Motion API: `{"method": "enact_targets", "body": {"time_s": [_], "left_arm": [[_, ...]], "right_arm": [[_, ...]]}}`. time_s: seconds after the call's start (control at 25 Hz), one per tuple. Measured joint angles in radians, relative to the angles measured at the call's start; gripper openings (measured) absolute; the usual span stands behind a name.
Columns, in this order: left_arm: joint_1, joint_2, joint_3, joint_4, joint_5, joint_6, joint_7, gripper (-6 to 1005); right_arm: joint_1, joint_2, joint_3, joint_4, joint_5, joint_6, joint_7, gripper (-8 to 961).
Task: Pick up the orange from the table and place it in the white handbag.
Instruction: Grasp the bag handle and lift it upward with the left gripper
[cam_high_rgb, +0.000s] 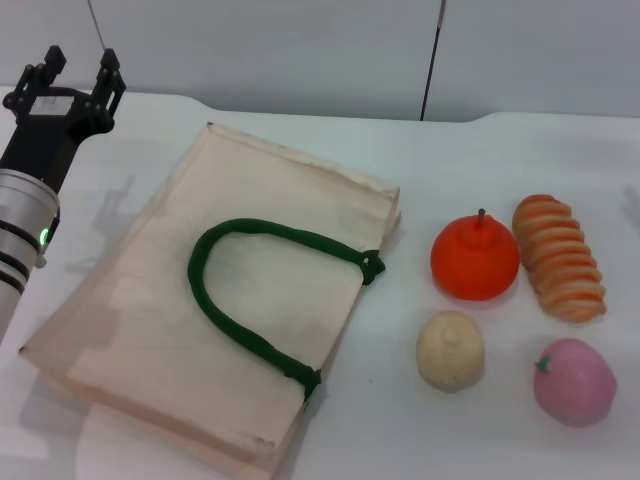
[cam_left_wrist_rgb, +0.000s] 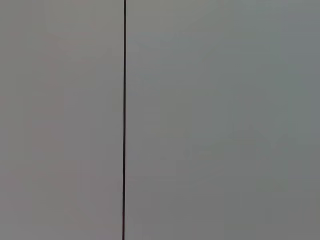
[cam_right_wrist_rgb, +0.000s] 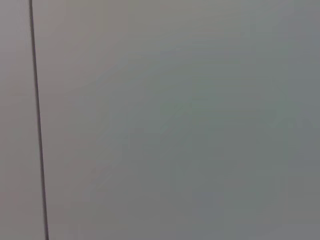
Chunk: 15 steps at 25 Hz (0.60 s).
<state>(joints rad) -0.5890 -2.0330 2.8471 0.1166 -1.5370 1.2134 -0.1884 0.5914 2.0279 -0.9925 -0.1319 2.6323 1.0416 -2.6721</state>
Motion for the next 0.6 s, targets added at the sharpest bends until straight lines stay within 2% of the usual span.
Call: {"method": "enact_targets", "body": {"time_s": [0.6], "left_arm": [[0.002,0.001,0.0,0.0,0.0,-0.002,0.0,650]], "right_arm": [[-0.001,0.0,0.0,0.0,0.0,0.0,0.0,888]]}}
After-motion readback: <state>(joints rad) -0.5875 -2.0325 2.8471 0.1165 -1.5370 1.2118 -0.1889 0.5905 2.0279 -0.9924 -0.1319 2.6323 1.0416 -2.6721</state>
